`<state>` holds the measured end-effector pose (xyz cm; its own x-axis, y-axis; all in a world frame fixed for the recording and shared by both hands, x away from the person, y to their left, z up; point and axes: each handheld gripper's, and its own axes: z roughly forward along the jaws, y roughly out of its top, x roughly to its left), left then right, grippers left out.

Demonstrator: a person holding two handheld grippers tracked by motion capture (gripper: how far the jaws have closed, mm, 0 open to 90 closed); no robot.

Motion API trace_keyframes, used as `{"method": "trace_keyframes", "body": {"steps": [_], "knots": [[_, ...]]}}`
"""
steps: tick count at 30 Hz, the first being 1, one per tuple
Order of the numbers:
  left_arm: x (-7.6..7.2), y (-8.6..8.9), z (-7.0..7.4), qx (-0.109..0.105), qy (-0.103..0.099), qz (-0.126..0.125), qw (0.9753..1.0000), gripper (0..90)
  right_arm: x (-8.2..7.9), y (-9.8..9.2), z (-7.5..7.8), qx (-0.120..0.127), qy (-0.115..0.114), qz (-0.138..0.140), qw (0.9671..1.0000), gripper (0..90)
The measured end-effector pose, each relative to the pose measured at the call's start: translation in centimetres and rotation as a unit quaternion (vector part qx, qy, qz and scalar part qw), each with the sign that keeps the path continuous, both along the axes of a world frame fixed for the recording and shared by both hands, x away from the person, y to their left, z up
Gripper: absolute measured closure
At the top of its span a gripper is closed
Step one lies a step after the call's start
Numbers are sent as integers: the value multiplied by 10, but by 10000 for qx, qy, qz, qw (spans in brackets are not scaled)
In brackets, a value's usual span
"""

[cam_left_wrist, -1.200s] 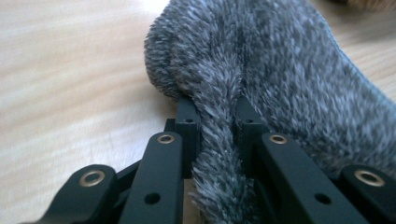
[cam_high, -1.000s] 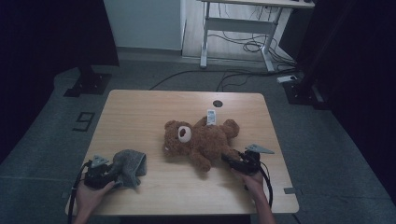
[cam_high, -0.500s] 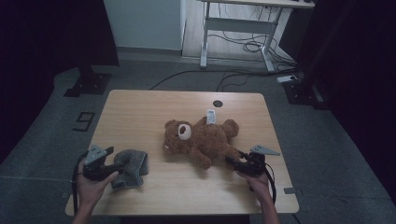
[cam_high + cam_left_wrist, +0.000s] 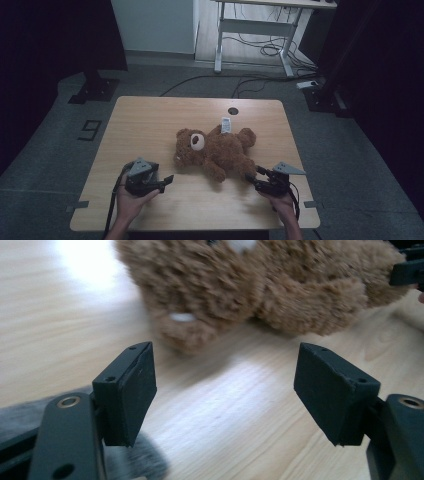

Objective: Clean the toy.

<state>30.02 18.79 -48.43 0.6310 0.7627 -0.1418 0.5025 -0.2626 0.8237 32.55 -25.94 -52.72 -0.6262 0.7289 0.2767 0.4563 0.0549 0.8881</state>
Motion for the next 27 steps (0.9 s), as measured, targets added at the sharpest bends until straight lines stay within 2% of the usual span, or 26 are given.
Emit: {"method": "trace_keyframes", "body": {"steps": [3,5,10,12,20,27], "knots": [[0,-6,-4,-9,44,-93,9999,253,-7,-3,-2,22,-41,6,10000,368],[-1,-11,-11,-62,82,-204,9997,255,-17,-8,-4,-9,-135,2,9999,363],[-3,-15,-18,70,151,-326,9993,258,-30,-15,-7,56,-199,-1,9998,353],[-4,-15,-20,14,179,-333,9993,262,-37,-19,-8,50,-229,-98,9997,349],[-9,-17,-28,65,242,-358,9990,266,-41,-27,-15,-36,-127,-287,9995,344],[-11,-18,-30,104,270,-369,9989,271,-38,-23,-18,-204,-77,-216,9995,342]]}}
